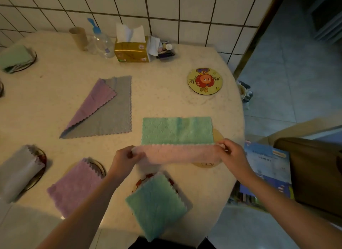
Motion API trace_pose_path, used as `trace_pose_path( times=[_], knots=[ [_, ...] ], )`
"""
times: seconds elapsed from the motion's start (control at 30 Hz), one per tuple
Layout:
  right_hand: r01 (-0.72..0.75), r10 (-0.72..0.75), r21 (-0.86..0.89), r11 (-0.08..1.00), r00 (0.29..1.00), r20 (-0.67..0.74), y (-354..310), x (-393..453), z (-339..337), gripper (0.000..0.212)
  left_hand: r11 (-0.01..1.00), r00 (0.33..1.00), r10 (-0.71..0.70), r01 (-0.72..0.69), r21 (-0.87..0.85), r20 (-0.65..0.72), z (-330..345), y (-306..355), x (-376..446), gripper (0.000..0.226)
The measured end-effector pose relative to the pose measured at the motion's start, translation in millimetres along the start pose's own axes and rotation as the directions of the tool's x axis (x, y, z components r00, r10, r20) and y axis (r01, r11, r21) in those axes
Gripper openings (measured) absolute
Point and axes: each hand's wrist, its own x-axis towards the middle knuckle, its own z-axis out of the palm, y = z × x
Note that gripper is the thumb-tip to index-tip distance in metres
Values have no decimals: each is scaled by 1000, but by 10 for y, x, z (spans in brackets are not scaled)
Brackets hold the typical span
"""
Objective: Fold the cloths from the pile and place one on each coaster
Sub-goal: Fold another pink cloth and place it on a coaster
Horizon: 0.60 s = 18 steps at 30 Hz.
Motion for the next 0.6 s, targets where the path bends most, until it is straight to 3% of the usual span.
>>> trace_pose_path(
  times=[0.13, 0.3, 0.6],
  knots=[
    [-105, 123, 160, 981, 987, -103, -130, 474, 63, 10, 956, 985, -170, 155, -250, -40, 66, 140, 473, 20],
    [-212, 228, 124, 969, 963, -142, -37, 949, 208, 15, 949, 972, -228, 211, -232, -51, 221, 214, 929, 35],
    [-217, 213, -24, 976, 970, -121, 138, 1271, 268, 14, 955, 968, -249, 240, -173, -31, 244, 111, 1244, 37]
  ],
)
